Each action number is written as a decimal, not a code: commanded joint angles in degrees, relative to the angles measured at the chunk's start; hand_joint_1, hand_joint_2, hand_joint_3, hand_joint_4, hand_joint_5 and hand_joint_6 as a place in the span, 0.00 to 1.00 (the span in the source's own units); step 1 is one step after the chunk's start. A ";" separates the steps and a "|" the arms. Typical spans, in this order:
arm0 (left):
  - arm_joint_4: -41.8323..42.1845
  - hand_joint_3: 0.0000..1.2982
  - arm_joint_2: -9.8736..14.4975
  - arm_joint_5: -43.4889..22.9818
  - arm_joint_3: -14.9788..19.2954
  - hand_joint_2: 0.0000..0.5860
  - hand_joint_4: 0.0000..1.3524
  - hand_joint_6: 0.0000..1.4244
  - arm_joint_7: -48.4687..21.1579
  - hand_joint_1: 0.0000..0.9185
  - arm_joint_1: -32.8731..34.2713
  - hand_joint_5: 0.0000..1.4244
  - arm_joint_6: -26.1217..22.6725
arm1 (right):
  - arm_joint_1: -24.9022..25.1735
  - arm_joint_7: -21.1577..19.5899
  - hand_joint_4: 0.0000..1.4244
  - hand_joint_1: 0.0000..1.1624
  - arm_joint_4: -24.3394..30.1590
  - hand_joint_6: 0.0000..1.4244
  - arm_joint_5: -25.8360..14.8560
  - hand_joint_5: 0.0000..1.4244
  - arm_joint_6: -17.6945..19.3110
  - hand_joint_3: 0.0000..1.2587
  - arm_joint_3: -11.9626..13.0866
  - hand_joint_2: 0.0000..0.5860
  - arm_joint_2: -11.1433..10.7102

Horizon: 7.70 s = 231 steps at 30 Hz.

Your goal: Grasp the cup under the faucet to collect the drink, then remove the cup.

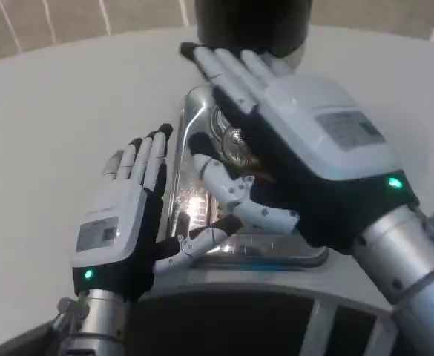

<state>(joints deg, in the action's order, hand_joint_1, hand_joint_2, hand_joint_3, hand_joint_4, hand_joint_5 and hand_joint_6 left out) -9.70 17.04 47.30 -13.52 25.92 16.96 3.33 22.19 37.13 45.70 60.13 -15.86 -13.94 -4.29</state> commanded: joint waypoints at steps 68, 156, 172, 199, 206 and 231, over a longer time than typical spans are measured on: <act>-34.29 0.00 -7.99 -13.51 -2.29 0.10 0.00 0.09 6.40 0.13 20.44 0.07 22.51 | -54.00 -34.43 0.00 0.63 -0.61 0.00 -6.11 0.00 30.16 0.00 19.98 0.49 -14.97; -24.71 0.86 -11.61 -14.27 -2.46 0.14 0.95 1.00 15.56 0.72 13.03 0.98 16.03 | -50.80 -26.11 0.00 0.60 3.11 0.00 -7.17 0.00 26.60 0.00 18.35 0.56 -11.12; -1.88 0.86 -6.21 -12.24 -0.14 0.14 0.94 1.00 8.70 0.73 -2.37 0.98 15.28 | -44.79 -26.64 0.00 0.51 0.72 0.00 -5.44 0.00 25.90 0.00 19.74 0.74 -12.36; 24.98 0.87 -2.14 -2.25 -0.29 0.14 0.92 1.00 2.10 0.73 -25.62 0.98 20.17 | -43.59 -26.12 0.00 0.26 3.90 0.00 -4.72 0.00 26.53 0.00 17.58 0.97 -12.54; 27.53 0.87 0.05 1.75 -0.30 0.14 0.92 1.00 2.84 0.73 -27.51 0.98 22.93 | -48.58 -29.89 0.00 0.26 4.66 0.00 -5.27 0.00 30.35 0.00 19.77 0.98 -13.08; 28.28 0.87 -1.74 -0.45 1.73 0.14 0.92 1.00 1.65 0.73 -30.77 0.98 23.07 | -69.44 -36.39 0.00 0.23 10.42 0.00 -3.50 0.00 43.42 0.00 24.86 1.00 -6.93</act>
<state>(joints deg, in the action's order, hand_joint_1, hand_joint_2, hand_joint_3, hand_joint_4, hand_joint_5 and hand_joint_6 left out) 18.61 15.86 47.78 -12.01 27.33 -14.43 25.43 -46.01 1.55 54.88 55.79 26.43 10.76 -12.05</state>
